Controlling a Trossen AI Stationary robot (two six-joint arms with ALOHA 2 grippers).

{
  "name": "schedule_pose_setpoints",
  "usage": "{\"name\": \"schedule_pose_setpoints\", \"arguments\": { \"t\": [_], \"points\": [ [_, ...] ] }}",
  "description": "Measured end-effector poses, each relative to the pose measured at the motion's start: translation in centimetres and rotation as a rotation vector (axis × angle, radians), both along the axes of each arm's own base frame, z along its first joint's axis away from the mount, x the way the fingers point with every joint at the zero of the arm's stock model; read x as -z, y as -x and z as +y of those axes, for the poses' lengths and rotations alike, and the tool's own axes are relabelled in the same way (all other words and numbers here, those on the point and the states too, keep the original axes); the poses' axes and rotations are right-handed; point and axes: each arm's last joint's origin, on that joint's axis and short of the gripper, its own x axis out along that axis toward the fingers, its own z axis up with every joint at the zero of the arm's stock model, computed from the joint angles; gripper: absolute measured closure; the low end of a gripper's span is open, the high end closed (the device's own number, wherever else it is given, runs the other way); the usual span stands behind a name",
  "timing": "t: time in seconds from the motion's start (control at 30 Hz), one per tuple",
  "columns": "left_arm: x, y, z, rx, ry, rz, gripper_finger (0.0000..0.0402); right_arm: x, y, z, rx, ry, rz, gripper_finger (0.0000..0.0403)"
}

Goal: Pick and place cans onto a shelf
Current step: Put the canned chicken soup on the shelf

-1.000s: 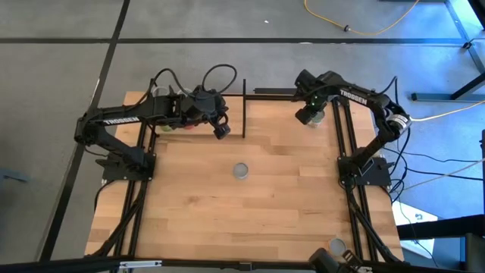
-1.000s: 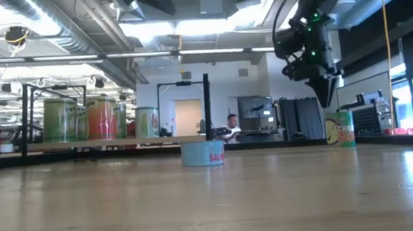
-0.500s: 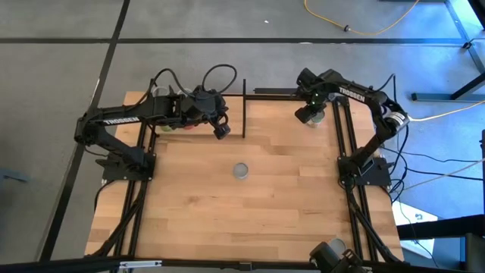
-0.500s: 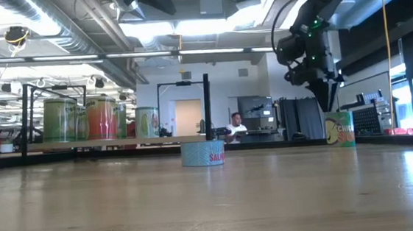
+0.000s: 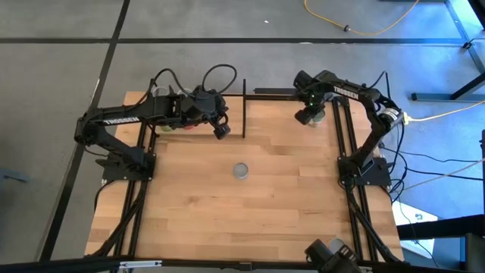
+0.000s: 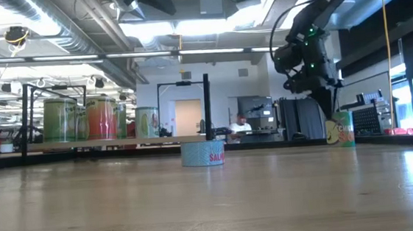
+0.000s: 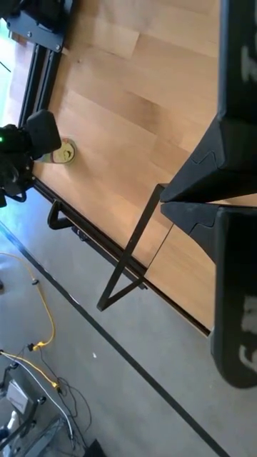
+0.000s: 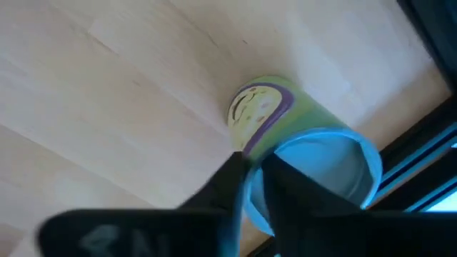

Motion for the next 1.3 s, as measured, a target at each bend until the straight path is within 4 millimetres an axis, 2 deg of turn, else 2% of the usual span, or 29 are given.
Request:
{"name": "schedule_pose_setpoints", "arguments": {
  "t": [0.1, 0.33, 0.5, 0.6, 0.8, 0.97, 1.13, 1.3],
  "points": [
    [0.0, 0.0, 0.0, 0.000, 0.000, 0.000, 0.0401, -0.1, 0.1, 0.0, -0.038, 0.024, 0.024, 0.0388],
    [0.0, 0.0, 0.0, -0.001, 0.001, -0.001, 0.0401, -1.1, -0.4, -0.3, -0.071, 0.048, 0.052, 0.0397],
    [0.0, 0.0, 0.0, -0.001, 0.001, -0.001, 0.0401, -4.5, -1.6, 0.6, -0.125, 0.044, 0.049, 0.0397],
    [-0.1, 0.2, 0.0, 0.000, 0.001, -0.005, 0.0401, -7.3, -3.0, 1.5, -0.193, 0.063, 0.034, 0.0397],
    [-0.7, 0.9, -0.1, 0.000, -0.001, -0.018, 0.0401, -14.0, -6.0, 4.7, -0.334, 0.163, -0.060, 0.0397],
    [-1.5, 2.4, -0.6, 0.009, 0.031, -0.037, 0.0401, -19.2, -7.7, 7.9, -0.450, 0.286, -0.206, 0.0397],
    [-1.7, 3.9, -1.2, 0.017, 0.055, -0.011, 0.0401, -22.3, -9.2, 12.2, -0.677, 0.357, -0.312, 0.0397],
    [-2.0, 5.5, -1.6, 0.002, 0.086, 0.008, 0.0401, -24.1, -10.9, 16.7, -0.837, 0.414, -0.454, 0.0397]
  ]
}}
